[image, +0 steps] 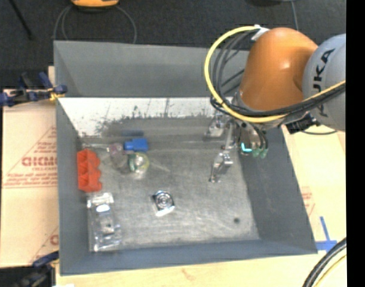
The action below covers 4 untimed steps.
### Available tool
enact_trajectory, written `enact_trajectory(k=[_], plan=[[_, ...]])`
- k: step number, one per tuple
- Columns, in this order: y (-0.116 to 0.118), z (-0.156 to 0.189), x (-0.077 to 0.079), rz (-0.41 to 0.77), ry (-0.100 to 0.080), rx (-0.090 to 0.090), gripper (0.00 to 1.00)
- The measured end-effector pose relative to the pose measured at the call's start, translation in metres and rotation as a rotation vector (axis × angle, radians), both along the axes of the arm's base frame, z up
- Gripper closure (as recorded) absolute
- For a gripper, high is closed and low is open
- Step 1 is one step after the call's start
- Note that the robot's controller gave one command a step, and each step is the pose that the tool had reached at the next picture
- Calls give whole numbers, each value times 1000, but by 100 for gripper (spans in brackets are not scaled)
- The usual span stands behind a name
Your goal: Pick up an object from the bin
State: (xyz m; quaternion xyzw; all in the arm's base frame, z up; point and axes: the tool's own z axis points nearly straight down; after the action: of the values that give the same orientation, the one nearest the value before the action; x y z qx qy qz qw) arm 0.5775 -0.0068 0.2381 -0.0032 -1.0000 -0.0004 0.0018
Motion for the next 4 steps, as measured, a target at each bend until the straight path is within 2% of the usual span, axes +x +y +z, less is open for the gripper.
enact_trajectory(k=[1, 2, 3, 4], plan=[[43, -164, -68, 224, -13, -2, 0], [74, -164, -41, 325, -8, -5, 0], [93, -164, -35, 363, -13, -6, 0], [88, -164, -39, 312, -17, 3, 0]])
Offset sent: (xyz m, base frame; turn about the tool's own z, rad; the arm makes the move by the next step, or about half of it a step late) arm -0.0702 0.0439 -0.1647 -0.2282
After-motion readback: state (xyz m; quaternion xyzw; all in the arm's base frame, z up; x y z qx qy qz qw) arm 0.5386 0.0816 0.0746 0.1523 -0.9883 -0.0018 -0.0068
